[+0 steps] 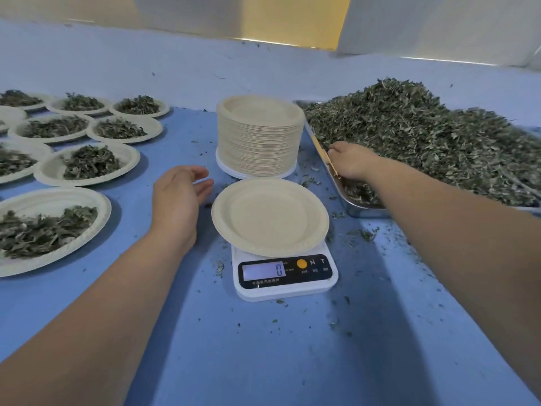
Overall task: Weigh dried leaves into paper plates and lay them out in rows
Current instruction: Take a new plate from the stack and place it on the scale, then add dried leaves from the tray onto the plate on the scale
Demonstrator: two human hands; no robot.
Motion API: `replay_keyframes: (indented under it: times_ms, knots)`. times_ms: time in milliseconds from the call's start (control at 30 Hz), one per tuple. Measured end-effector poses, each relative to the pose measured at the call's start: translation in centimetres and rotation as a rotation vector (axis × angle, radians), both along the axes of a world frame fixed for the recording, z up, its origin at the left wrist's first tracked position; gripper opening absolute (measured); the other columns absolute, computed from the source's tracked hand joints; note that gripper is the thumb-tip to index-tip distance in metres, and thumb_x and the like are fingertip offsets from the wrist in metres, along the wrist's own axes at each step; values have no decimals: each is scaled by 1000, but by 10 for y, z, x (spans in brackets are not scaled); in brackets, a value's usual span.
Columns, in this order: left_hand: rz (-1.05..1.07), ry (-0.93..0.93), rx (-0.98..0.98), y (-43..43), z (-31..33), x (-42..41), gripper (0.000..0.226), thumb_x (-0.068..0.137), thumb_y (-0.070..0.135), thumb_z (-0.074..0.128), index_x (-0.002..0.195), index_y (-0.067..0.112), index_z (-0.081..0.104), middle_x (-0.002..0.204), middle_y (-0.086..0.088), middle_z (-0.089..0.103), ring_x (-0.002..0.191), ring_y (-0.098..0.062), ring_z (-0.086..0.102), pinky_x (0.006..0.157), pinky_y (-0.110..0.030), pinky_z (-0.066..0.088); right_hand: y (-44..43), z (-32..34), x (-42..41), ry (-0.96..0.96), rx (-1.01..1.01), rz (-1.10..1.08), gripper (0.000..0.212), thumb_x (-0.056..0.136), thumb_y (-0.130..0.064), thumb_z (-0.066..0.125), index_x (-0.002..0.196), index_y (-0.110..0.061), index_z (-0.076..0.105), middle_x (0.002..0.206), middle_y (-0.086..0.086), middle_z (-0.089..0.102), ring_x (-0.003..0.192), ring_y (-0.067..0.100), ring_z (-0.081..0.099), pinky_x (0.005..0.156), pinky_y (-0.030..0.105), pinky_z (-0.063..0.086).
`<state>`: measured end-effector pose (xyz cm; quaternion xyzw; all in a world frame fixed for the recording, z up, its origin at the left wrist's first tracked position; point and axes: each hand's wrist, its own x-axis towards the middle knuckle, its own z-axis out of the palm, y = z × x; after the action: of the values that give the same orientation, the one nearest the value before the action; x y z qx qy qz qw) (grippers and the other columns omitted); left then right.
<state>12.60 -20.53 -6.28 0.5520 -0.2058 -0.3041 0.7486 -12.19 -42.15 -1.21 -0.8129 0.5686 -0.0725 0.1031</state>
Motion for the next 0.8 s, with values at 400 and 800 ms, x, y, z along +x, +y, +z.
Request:
replay_keyframes:
  times_ms: [400, 800]
  knots:
    - [-11, -60, 26, -3, -1, -7, 29, 93, 8, 42, 89, 10, 71, 102, -7, 76, 93, -15, 75, 82, -29, 61, -63, -22, -20, 295, -47, -262, 72, 101, -53, 35, 159, -12, 21, 167, 17, 10, 155, 33, 5, 123, 59, 12]
    - [-16, -71, 50, 3, 3, -11, 30, 92, 9, 42, 90, 10, 72, 102, -7, 76, 92, -13, 75, 74, -24, 58, -39, 14, -10, 266, -141, -71, 31, 98, -32, 46, 90, -8, 64, 89, 13, 67, 72, 27, 58, 70, 35, 53]
